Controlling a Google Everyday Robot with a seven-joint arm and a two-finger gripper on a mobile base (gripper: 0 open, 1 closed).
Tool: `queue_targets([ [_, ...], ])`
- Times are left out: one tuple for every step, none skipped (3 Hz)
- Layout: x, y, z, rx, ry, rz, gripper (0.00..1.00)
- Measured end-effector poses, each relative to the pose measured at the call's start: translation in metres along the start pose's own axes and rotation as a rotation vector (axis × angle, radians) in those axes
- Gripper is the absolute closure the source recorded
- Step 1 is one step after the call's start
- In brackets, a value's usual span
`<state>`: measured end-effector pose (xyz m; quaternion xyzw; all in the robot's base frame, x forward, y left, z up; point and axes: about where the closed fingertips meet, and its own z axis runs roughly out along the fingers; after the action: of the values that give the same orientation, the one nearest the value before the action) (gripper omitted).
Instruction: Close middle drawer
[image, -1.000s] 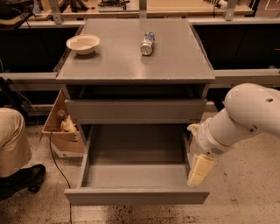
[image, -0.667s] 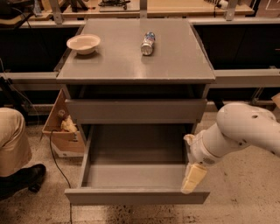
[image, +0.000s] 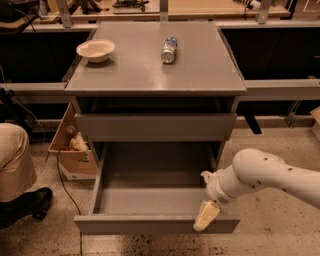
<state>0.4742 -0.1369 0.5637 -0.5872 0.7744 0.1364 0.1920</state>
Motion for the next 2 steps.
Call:
queue_targets([
  [0.006, -0.006, 0.047, -0.001, -0.050, 0.018, 0.00],
  [0.000, -0.017, 0.085, 0.005, -0.104, 0.019, 0.00],
])
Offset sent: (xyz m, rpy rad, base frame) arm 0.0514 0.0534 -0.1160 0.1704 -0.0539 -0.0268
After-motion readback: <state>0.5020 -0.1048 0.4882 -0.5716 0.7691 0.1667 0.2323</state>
